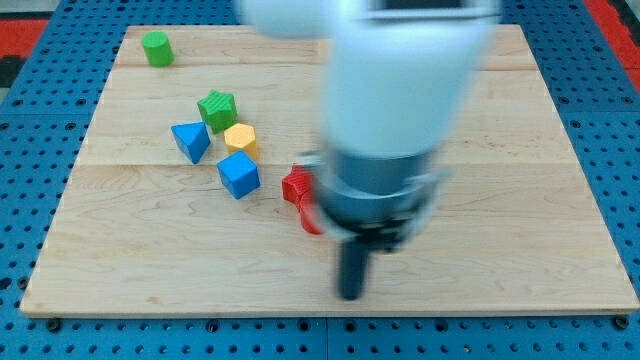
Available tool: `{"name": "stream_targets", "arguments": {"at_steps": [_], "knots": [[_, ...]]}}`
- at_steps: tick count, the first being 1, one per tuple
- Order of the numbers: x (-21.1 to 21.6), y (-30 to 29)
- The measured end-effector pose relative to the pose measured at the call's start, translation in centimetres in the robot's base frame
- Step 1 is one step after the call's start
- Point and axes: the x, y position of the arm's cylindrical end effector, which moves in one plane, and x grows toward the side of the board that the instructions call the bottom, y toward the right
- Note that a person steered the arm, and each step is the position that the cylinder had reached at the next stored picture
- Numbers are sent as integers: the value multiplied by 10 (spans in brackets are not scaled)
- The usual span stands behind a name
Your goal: Slide the blue cube along with yellow hexagon to the top center
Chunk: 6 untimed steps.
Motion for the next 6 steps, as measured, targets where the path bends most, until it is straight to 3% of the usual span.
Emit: {"name": "stream_targets", "arguments": {"at_steps": [1,3,4,5,6], "knots": [[-29,-80],[-131,-83],[-133,-112],[-168,-89],[-196,-3]]}}
